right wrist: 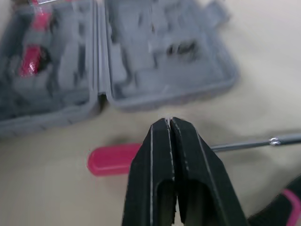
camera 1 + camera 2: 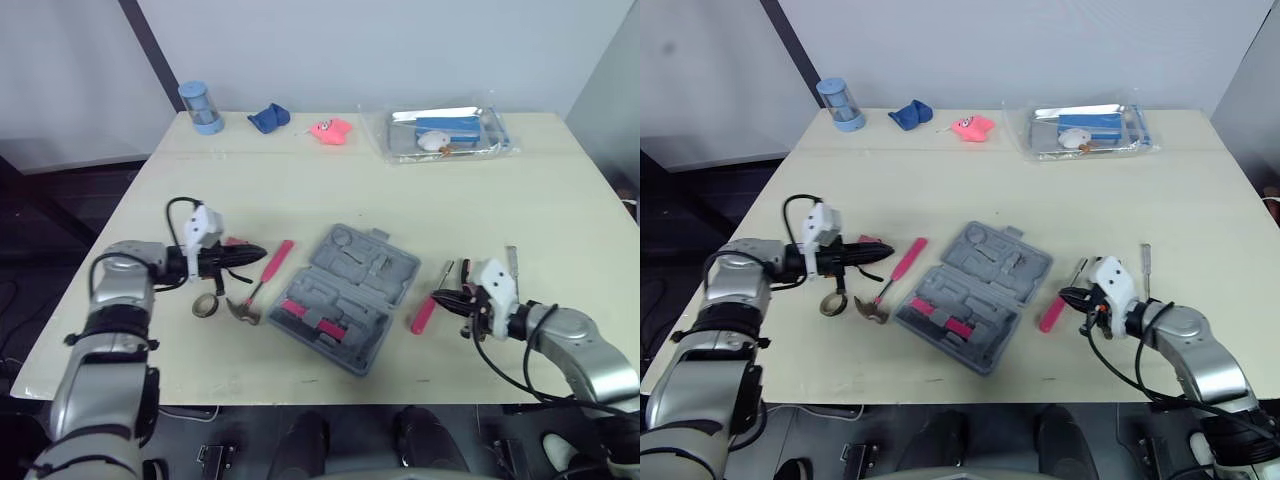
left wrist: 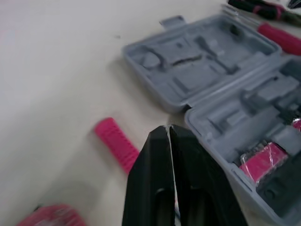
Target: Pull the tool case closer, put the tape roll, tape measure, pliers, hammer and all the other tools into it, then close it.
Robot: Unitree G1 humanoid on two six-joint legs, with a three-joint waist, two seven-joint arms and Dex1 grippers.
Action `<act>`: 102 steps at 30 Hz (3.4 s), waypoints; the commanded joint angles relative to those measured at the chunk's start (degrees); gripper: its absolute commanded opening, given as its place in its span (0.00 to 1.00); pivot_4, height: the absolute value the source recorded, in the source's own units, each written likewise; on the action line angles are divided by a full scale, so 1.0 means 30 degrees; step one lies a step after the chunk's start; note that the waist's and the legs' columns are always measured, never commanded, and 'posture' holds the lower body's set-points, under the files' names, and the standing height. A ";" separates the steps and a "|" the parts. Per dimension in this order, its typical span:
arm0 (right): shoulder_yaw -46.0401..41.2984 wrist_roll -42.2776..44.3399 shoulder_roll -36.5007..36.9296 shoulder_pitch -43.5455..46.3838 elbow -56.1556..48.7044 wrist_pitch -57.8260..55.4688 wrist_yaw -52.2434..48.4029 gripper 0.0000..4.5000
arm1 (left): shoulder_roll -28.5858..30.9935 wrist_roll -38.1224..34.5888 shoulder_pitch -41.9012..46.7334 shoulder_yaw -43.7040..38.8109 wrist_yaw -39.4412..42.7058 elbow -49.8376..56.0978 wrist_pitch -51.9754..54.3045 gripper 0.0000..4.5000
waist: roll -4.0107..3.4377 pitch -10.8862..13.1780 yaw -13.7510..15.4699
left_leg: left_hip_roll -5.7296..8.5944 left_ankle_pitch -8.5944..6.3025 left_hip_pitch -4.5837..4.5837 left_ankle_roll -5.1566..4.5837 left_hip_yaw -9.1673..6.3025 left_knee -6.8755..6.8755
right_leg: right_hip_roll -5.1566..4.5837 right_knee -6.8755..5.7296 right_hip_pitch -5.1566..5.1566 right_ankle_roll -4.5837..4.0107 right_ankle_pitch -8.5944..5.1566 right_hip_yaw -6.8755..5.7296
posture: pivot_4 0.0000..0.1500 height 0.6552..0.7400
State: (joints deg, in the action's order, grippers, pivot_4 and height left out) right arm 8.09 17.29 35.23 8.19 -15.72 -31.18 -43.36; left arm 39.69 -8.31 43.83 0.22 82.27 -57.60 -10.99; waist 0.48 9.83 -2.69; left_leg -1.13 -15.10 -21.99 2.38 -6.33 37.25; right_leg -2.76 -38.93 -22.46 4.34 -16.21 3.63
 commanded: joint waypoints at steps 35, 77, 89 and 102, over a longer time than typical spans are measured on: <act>0.4722 -0.3457 -0.1701 0.2896 -0.0897 -0.4200 0.1379 0.00 | -0.3360 0.6412 0.4282 0.1890 -0.5382 -0.6164 -0.2380 0.01 | 0.0009 0.0002 -0.0399 | 0.0030 0.0012 -0.0182 0.0011 -0.0195 0.0066 | -0.0011 -0.0005 -0.0088 -0.0002 0.0002 -0.0172 | 1.00 1.00; 0.4487 -0.3831 -0.1992 0.2721 -0.0242 -0.3159 0.0972 0.00 | -0.3636 0.6690 0.3321 0.2128 -0.0794 -0.5687 -0.1071 0.01 | 0.0009 -0.0003 -0.0460 | 0.0036 0.0017 -0.0179 0.0018 -0.0202 0.0069 | -0.0014 -0.0016 -0.0086 -0.0003 0.0002 -0.0174 | 1.00 1.00; 0.3982 -0.3451 -0.1099 0.2211 -0.0006 -0.2031 -0.0198 0.00 | -0.3766 0.5544 0.1382 0.2381 0.1627 -0.2964 0.0010 0.01 | 0.0004 -0.0008 -0.0454 | 0.0037 0.0016 -0.0176 0.0014 -0.0201 0.0070 | -0.0018 -0.0018 -0.0083 -0.0003 0.0002 -0.0172 | 1.00 1.00; 0.3151 -0.3016 -0.0181 0.1682 0.0269 -0.1019 -0.1589 0.00 | -0.2969 0.3646 -0.1831 0.2601 0.2486 0.3251 0.2983 0.01 | 0.0005 -0.0009 -0.0452 | 0.0037 0.0014 -0.0175 0.0012 -0.0200 0.0073 | -0.0020 -0.0021 -0.0082 -0.0003 0.0002 -0.0169 | 1.00 1.00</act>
State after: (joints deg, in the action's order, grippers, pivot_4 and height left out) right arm 19.15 6.94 34.45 13.44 -13.31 -36.05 -47.17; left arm 30.77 3.78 39.82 6.85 87.60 -51.07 -3.68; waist 0.49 9.80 -4.05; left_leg -1.02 -15.06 -22.52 2.42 -6.93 37.46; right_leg -2.82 -38.99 -22.71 4.33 -16.21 3.13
